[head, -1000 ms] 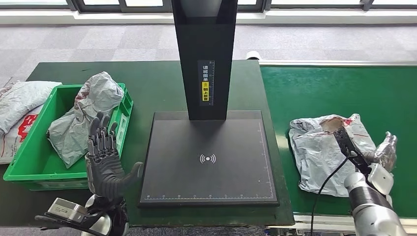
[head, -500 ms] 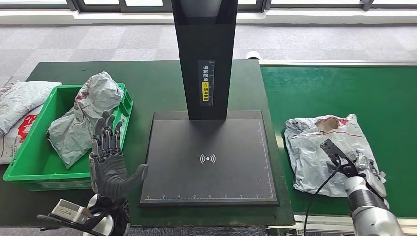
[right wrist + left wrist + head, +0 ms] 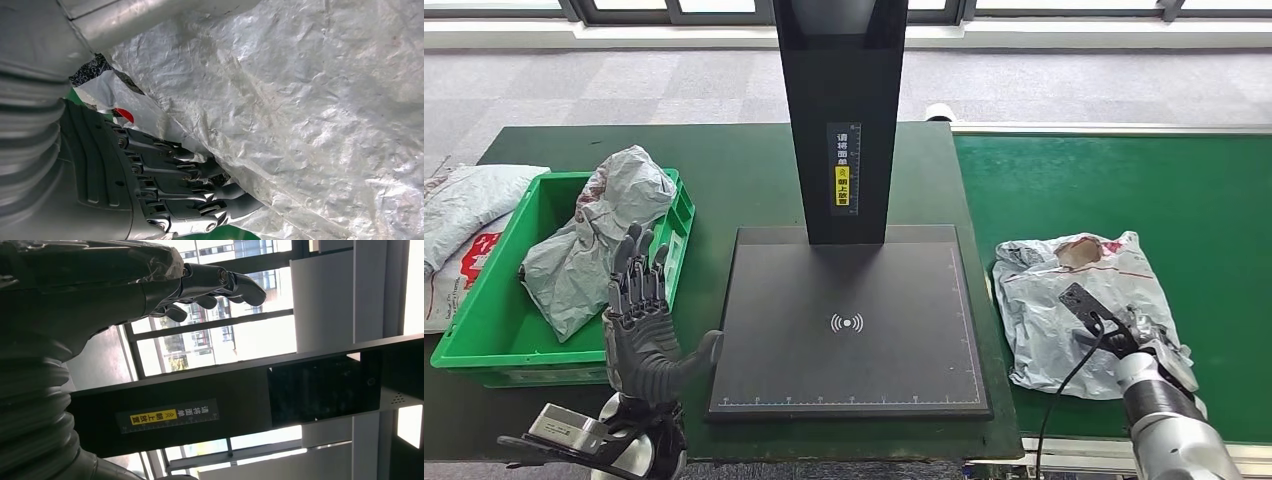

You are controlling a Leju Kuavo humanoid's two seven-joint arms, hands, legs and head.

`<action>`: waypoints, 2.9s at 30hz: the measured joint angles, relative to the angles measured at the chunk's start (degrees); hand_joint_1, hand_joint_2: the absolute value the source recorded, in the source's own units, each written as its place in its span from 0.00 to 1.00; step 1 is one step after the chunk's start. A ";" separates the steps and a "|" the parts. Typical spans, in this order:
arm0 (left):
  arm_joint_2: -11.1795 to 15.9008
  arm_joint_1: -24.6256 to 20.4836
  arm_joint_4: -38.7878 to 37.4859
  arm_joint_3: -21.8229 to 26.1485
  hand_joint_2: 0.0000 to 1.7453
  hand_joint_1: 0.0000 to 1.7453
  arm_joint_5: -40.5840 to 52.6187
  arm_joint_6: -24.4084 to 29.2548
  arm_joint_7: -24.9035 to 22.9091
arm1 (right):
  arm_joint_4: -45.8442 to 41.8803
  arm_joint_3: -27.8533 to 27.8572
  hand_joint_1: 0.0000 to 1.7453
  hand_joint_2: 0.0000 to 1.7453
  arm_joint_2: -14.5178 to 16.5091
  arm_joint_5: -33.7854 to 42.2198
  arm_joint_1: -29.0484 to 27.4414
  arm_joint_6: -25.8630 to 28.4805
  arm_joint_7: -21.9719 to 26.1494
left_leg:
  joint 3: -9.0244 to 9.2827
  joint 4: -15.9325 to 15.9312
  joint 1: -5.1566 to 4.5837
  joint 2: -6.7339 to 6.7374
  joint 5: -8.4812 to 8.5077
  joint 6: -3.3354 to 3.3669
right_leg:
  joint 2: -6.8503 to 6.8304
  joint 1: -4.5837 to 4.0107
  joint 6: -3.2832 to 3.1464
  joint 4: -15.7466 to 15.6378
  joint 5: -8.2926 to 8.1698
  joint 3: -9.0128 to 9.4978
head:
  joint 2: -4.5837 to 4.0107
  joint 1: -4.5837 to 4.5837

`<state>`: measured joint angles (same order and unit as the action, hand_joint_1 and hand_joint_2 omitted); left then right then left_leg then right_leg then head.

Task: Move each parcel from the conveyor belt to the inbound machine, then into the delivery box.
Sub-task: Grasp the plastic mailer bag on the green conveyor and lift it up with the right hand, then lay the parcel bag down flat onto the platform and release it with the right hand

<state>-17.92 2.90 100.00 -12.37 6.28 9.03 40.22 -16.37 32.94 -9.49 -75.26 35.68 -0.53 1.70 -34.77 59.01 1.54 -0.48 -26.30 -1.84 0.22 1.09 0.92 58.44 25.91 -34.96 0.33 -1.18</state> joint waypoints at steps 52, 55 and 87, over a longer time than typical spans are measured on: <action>-0.12 -0.48 -3.57 -0.85 1.00 0.00 1.43 1.76 -0.07 | -50.87 -32.82 1.00 1.00 24.87 -2.22 -24.49 39.28 12.81 | 0.10 -0.18 0.27 0.01 -0.02 -0.25 | 0.02 -0.26 -0.24 0.03 0.17 -0.01 | -0.01 -0.01; -0.45 -2.86 -6.33 -0.83 1.00 0.00 1.41 0.62 -0.09 | -51.42 -41.09 1.00 1.00 27.43 -2.04 -25.43 36.21 11.91 | 0.09 -0.21 0.29 0.06 0.02 -0.32 | 0.03 -0.29 -0.27 0.04 0.18 -0.01 | -0.01 -0.02; -2.25 -7.14 -13.60 0.08 1.00 0.00 2.92 -0.09 -0.09 | -33.06 -56.46 0.95 1.00 28.51 21.30 -21.68 23.77 22.42 | 0.07 -0.18 0.28 0.00 0.06 -0.37 | 0.02 -0.26 -0.27 0.03 0.12 -0.01 | 0.00 0.00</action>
<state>-20.17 -4.24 86.39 -12.29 9.21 8.94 40.13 -49.43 -23.52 19.03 -53.96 14.00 23.24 24.12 -34.71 58.83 1.82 -0.48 -26.23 -2.21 0.24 0.83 0.65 58.47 26.03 -34.97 0.33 -1.18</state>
